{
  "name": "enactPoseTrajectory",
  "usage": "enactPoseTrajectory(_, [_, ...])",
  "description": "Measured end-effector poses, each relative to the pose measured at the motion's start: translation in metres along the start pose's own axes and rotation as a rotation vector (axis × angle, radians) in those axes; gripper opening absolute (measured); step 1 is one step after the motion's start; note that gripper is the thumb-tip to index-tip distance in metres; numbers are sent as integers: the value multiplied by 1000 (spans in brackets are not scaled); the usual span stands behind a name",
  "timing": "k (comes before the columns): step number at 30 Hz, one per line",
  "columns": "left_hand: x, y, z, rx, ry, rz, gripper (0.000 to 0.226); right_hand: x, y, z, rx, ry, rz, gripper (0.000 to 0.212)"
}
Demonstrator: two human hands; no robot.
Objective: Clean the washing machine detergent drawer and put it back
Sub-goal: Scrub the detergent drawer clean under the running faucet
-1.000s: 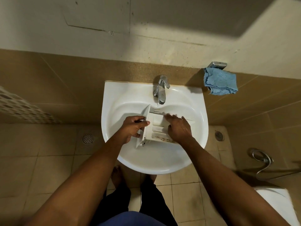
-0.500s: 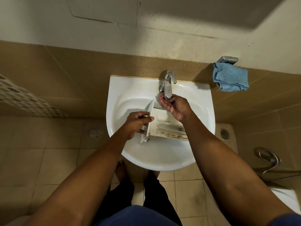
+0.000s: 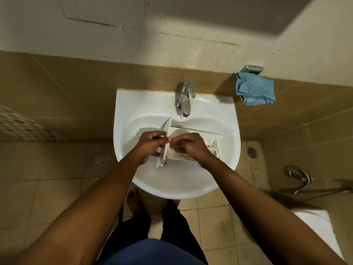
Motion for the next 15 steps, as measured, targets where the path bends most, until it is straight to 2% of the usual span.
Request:
enactPoseTrajectory(3, [0,-1,0,3,-4,4,59,-1,7,7,-59,-70,-117,33])
enactPoseTrajectory(7, [-1,-2,1,5,-10,-12,59,-2,-31,18,-13,-491,-379,42])
enactPoseTrajectory(9, [-2,-1,2,6,1,-24,59,-8,-44,13,22,-575,-420,38])
enactPoseTrajectory(12, [-3,1,1,2,38,-43,58,-7,-38,-1,19,-451,-318,29])
enactPoseTrajectory(15, [-9,3,1,34,98,-78,49,10,-16,-23,-160,-230,-239,33])
Point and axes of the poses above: each hand's wrist, its own y-axis towards the middle knuckle, its own z-axis out of the palm, x = y × z, the point moved 6 cm from there along y, towards the middle knuckle, and after that the axes turned 12 degrees about y, right-handed, at the moved point
